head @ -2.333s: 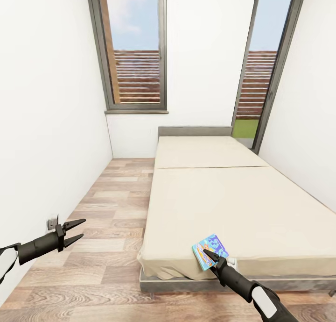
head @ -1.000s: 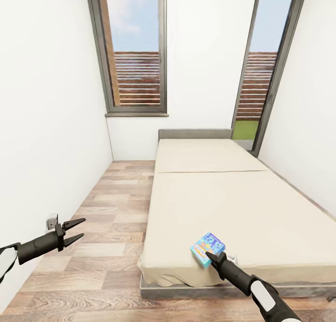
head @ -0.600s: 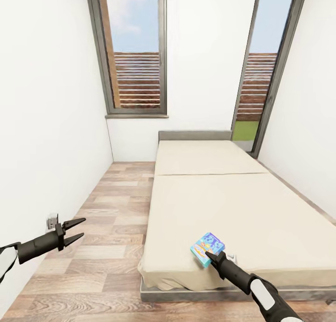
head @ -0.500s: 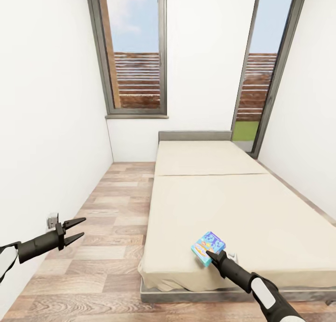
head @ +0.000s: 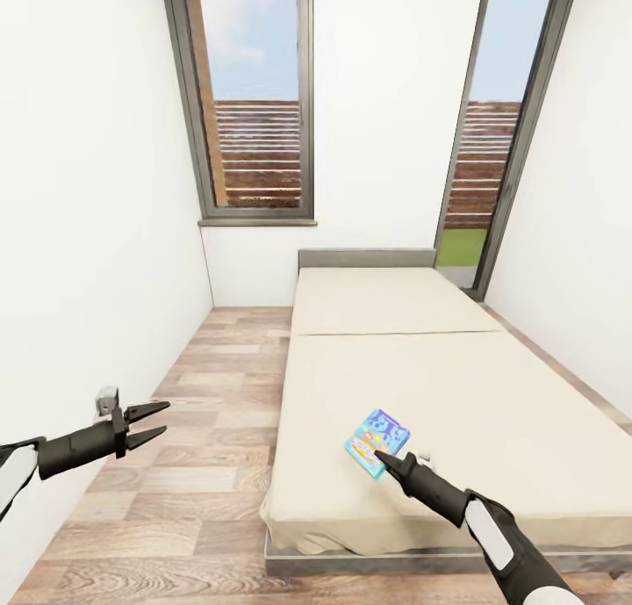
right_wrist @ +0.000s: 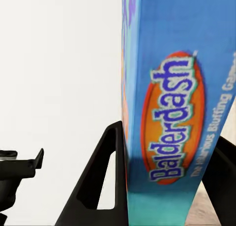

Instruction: Put all the toys in the child's room - the three board games (two on the bed and one on the table), the two jigsaw puzzles on the table, and the tennis ball on the table - inside the toy box on the table in the child's room.

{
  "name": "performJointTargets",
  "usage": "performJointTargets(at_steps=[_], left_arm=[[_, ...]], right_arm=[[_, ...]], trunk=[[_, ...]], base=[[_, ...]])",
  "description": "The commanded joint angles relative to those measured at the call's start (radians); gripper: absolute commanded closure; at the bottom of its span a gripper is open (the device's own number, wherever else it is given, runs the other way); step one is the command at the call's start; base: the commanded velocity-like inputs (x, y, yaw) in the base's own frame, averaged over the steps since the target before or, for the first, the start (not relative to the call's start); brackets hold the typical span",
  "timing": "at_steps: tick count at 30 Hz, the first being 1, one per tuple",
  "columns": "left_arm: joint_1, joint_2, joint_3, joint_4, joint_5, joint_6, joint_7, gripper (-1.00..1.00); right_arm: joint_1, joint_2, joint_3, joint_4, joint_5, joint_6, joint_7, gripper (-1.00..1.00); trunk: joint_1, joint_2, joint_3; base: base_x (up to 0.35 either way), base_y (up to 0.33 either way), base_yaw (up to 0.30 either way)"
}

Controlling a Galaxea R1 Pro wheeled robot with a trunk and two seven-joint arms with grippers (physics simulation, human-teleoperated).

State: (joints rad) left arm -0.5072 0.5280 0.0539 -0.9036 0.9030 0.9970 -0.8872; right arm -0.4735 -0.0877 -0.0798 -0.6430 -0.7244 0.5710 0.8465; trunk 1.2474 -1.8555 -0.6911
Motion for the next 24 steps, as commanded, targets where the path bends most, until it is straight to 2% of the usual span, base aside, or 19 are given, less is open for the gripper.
performJointTargets(at_steps=[1,4,6,13,24], left_arm=[[0.000,0.004,-0.005,-0.006,-0.008,0.009,-0.010,-1.00],[-0.002,-0.001,-0.022,-0.022,-0.013,0.027,-0.026,-1.00],[-0.009,-0.013,-0.022,-0.034,0.000,0.022,-0.038,-1.00],[-0.012,-0.050,0.000,-0.018,0.011,0.019,0.002,-1.00],[-0.013,-0.052,0.001,-0.015,0.011,0.018,0.007,-1.00]], right_arm=[[0.005,0.006,-0.007,-0.006,0.001,0.012,0.007,1.00],[0.022,0.021,-0.023,-0.022,-0.002,0.030,0.025,1.00],[0.033,0.012,-0.034,-0.034,-0.011,0.040,0.025,1.00],[0.001,-0.001,0.000,0.005,-0.016,0.001,0.004,1.00],[-0.004,-0.004,0.011,0.047,-0.016,-0.010,0.013,1.00]], trunk=[[0.000,0.000,-0.001],[0.000,0.000,-0.001],[-0.008,0.014,0.005],[-0.035,0.063,0.027],[-0.077,0.140,0.062]], base=[[0.000,0.000,0.000],[0.000,0.000,0.000],[0.000,0.000,0.000],[0.000,0.000,0.000],[0.000,0.000,0.000]])
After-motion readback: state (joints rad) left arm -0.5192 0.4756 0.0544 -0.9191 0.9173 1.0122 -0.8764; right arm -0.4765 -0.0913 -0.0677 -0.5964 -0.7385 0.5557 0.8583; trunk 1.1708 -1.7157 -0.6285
